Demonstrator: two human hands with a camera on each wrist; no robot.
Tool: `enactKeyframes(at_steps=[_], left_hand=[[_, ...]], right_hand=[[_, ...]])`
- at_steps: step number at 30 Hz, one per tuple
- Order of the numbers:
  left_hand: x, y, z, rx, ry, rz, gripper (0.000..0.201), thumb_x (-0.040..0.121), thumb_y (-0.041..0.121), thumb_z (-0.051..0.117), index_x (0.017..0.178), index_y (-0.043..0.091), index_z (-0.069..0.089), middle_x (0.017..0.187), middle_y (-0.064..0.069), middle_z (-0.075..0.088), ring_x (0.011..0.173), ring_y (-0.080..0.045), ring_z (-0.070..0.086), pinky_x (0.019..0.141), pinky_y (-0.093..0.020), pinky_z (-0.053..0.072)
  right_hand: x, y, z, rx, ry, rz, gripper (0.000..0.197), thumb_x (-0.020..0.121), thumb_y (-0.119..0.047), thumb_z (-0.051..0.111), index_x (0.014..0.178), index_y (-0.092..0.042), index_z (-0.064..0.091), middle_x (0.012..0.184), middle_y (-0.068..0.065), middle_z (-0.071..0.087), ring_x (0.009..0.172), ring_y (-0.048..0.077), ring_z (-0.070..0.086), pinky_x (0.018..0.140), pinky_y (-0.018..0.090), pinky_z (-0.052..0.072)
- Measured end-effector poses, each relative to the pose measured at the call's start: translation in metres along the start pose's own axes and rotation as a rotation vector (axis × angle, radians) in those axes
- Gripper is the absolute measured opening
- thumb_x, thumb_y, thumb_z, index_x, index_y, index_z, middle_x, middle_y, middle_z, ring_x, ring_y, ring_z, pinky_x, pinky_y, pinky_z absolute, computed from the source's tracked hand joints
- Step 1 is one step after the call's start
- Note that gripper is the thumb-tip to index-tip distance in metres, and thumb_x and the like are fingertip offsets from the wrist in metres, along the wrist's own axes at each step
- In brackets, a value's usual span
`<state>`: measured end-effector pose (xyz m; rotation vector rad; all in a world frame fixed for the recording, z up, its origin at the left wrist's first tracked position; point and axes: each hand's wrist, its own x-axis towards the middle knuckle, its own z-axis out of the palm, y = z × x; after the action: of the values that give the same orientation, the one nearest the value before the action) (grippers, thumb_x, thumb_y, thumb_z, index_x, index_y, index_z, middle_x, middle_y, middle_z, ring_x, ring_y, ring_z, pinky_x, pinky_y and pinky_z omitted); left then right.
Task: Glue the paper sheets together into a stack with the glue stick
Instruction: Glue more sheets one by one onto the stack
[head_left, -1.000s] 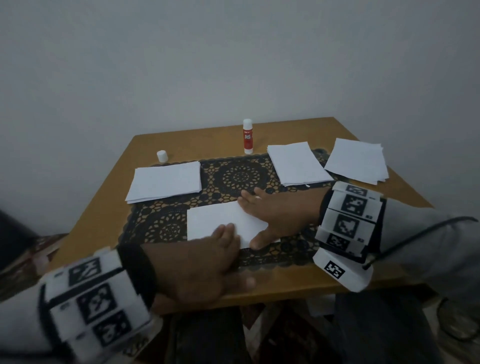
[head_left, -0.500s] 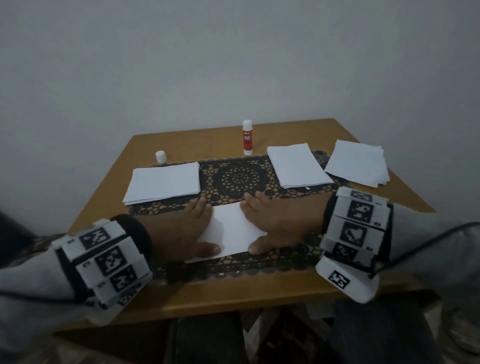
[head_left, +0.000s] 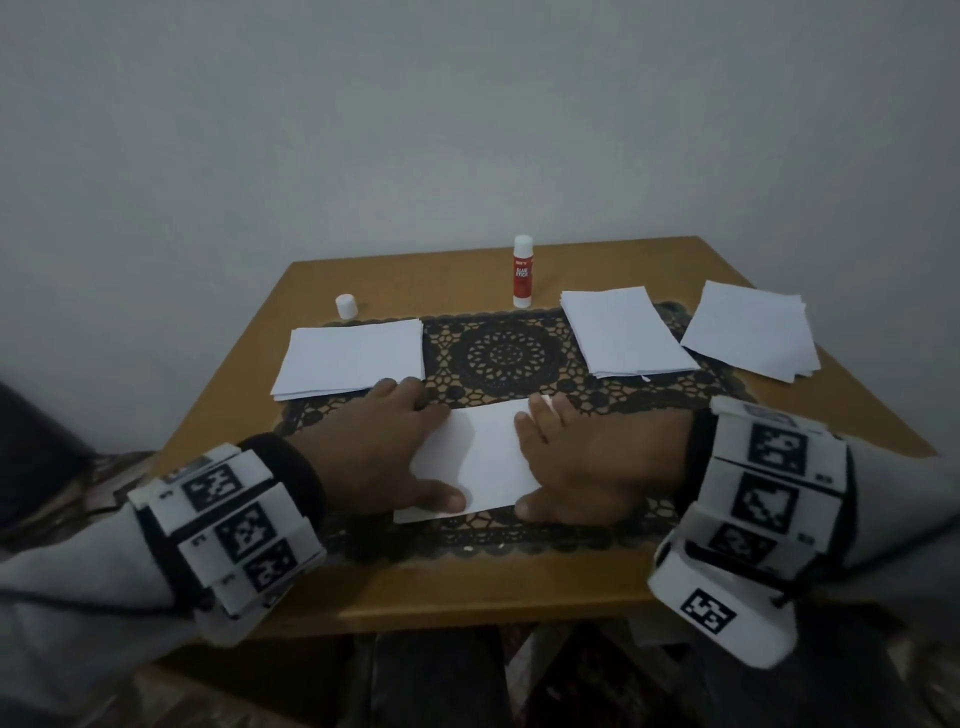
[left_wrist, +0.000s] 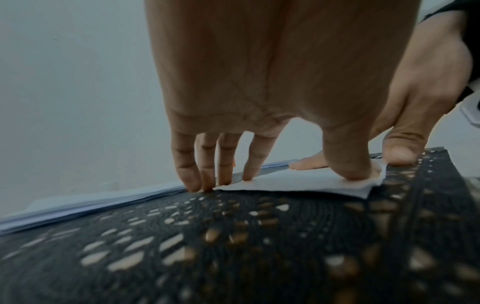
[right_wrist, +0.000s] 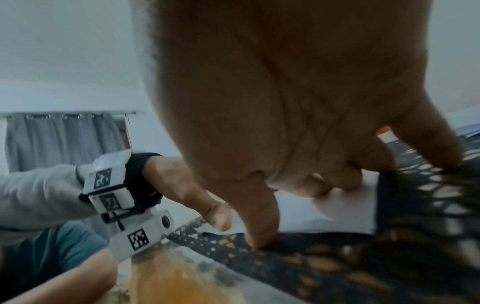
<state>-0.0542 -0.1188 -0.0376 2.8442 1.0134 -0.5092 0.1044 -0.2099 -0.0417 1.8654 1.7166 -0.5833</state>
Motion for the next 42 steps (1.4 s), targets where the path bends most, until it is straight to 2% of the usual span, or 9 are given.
enactKeyframes(at_steps=[9,14,17,21,26,31,36,40,42], left_hand=[[0.015,-0.011,-0.009,-0.190,0.046,-0.046,0.069,0.076,0.059,0.066,0.131,0.023,0.046,0.113,0.002,0.046,0.103,-0.015,0.047,0.088,-0.029,0.044],[0.022,-0.017,-0.014,-0.244,-0.019,-0.038,0.062,0.073,0.055,0.071,0.119,0.023,0.043,0.101,0.007,0.046,0.094,-0.012,0.047,0.073,-0.023,0.038],[0.024,-0.018,-0.011,-0.274,-0.026,-0.030,0.061,0.073,0.053,0.073,0.116,0.023,0.042,0.089,0.013,0.046,0.087,-0.011,0.049,0.071,-0.022,0.038],[0.027,-0.019,-0.011,-0.394,0.006,-0.019,0.046,0.076,0.047,0.073,0.108,0.021,0.053,0.099,0.007,0.056,0.091,-0.013,0.054,0.074,-0.022,0.044],[0.024,-0.028,-0.011,-0.745,0.265,-0.046,0.023,0.076,0.021,0.077,0.088,0.023,0.057,0.095,0.004,0.058,0.086,-0.014,0.056,0.066,-0.025,0.041],[0.013,-0.051,-0.027,-1.134,0.425,-0.061,0.021,0.079,-0.001,0.070,0.077,0.014,0.057,0.093,-0.017,0.063,0.088,-0.036,0.063,0.074,-0.046,0.054],[0.014,-0.078,-0.036,-1.299,0.573,-0.203,0.018,0.083,-0.001,0.067,0.095,0.006,0.054,0.106,-0.022,0.061,0.093,-0.035,0.064,0.074,-0.043,0.057],[0.023,-0.106,-0.029,-1.242,0.561,-0.453,0.017,0.087,0.001,0.064,0.091,0.011,0.050,0.112,-0.018,0.056,0.100,-0.035,0.060,0.073,-0.041,0.054],[0.030,-0.121,-0.023,-1.103,0.576,-0.563,0.033,0.081,0.000,0.070,0.105,0.011,0.050,0.118,-0.017,0.055,0.103,-0.036,0.057,0.083,-0.047,0.053]], right_hand=[[0.001,0.005,-0.002,0.014,0.043,-0.030,0.088,0.097,-0.057,0.036,0.152,-0.014,-0.018,0.159,0.014,-0.023,0.147,0.033,-0.015,0.120,0.049,0.009],[-0.002,0.009,-0.006,0.011,0.206,-0.046,0.086,0.089,-0.065,0.048,0.154,-0.019,0.015,0.162,0.007,0.012,0.146,0.029,0.020,0.115,0.046,0.029],[0.000,0.010,-0.006,0.037,0.266,-0.051,0.087,0.084,-0.066,0.055,0.151,-0.022,0.022,0.157,0.004,0.022,0.141,0.026,0.026,0.114,0.044,0.032],[0.003,0.014,-0.007,0.088,0.319,-0.086,0.091,0.079,-0.064,0.063,0.150,-0.022,0.024,0.148,0.003,0.034,0.133,0.022,0.035,0.109,0.041,0.037],[0.004,0.031,-0.014,0.339,0.465,-0.059,0.083,0.082,-0.052,0.068,0.147,-0.019,0.029,0.143,0.002,0.044,0.123,0.019,0.047,0.100,0.030,0.041],[0.021,0.051,-0.028,0.891,0.566,-0.115,0.026,0.088,-0.026,0.069,0.107,-0.010,0.061,0.095,0.002,0.068,0.080,0.015,0.067,0.074,0.034,0.058],[0.039,0.030,-0.054,1.330,0.463,-0.230,0.013,0.091,-0.006,0.063,0.081,-0.005,0.055,0.072,0.011,0.060,0.055,0.015,0.057,0.050,0.024,0.052],[0.063,0.010,-0.079,1.430,0.425,-0.199,0.008,0.091,-0.004,0.062,0.087,-0.003,0.056,0.072,0.010,0.061,0.053,0.015,0.059,0.051,0.024,0.051],[0.077,0.001,-0.090,1.420,0.415,-0.172,0.007,0.091,-0.004,0.063,0.090,-0.001,0.057,0.075,0.011,0.063,0.056,0.016,0.061,0.056,0.026,0.054]])
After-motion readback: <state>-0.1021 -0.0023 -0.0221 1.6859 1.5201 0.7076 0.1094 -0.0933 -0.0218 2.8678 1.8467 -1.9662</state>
